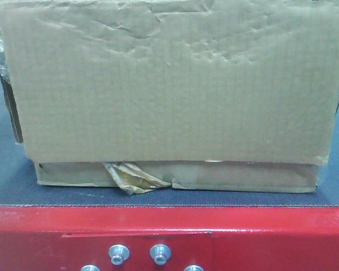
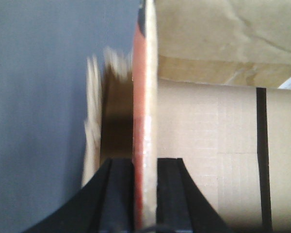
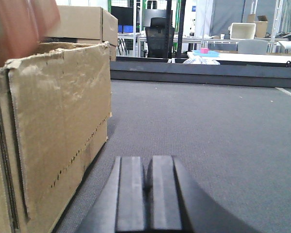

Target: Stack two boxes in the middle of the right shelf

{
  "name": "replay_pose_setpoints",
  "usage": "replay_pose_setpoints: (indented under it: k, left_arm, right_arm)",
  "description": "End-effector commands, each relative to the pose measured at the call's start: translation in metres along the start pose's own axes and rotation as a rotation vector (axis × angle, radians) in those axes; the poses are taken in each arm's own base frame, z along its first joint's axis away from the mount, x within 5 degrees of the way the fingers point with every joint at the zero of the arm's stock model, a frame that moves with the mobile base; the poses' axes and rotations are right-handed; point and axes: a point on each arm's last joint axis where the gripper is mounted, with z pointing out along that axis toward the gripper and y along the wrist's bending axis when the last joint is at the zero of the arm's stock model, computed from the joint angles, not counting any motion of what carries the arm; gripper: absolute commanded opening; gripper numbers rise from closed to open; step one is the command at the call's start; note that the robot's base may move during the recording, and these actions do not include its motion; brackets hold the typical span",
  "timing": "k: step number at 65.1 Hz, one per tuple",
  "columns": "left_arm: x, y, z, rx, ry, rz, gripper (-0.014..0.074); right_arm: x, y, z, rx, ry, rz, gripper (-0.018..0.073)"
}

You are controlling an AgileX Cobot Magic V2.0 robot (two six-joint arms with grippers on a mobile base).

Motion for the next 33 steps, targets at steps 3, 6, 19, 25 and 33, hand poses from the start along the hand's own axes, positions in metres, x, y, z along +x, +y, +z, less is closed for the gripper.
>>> replay_pose_setpoints:
  k: [3,6,19,25,33]
  left_arm:
    - [0.023,-0.013,0.023,-0.010,0.075,0.020,-0.0111]
    - [0.030,-0.014,0.035,-0.023,0.105,0.024,-0.0111]
    - [0.046,-0.016,0.067,-0.060,0.187,0.032,-0.0111]
    - [0.050,-0.020,0.075,-0.039,0.218,0.030,-0.0111]
    - [0.055,-0.024,0.083,-0.014,0.253,0.039,-0.0048]
  right_arm:
    - [-0.003,0.000,0.000,0.005,-0.024,-0.008,-0.0162]
    - [-0.003,0.000,0.000,0.005,-0.024,-0.008,-0.0162]
    - [-0.003,0.000,0.000,0.005,-0.024,-0.008,-0.0162]
    - [-0.003,0.000,0.000,0.005,-0.024,-0.008,-0.0162]
    - [-0.003,0.000,0.000,0.005,-0.024,-0.008,-0.0162]
